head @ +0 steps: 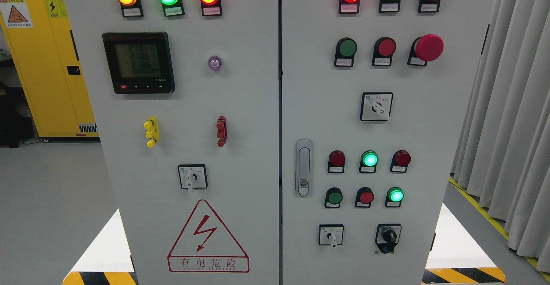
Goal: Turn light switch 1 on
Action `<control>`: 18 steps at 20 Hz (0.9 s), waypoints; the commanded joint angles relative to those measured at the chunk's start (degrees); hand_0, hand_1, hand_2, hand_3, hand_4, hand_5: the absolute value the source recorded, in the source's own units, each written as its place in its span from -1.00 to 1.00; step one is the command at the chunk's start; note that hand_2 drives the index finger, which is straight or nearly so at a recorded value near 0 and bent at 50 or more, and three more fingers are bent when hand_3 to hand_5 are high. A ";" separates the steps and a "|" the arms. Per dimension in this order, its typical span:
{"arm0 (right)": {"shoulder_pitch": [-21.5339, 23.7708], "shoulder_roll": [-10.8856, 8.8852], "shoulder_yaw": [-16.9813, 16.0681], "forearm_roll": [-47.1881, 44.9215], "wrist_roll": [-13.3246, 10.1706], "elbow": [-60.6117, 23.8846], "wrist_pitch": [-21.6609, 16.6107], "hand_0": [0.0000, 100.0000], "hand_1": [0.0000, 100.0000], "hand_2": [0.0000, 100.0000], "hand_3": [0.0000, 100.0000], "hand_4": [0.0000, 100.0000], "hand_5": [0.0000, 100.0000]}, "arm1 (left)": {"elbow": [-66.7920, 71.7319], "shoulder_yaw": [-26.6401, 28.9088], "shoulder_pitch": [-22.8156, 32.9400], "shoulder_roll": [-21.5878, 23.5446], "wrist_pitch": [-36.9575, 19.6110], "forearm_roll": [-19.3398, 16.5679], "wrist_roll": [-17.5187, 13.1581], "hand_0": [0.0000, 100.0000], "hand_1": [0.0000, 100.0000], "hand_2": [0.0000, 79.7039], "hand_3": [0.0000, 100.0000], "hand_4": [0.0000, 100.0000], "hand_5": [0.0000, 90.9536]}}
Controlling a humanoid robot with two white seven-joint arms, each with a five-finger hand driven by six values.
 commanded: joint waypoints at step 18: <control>0.00 0.00 0.00 -1.67 -0.05 0.00 0.05 -1.00 0.00 -0.92 -1.00 -1.00 -1.00 | -73.99 3.88 5.92 -0.31 1.16 -0.52 8.90 -0.76 0.28 0.39 0.54 0.63 0.75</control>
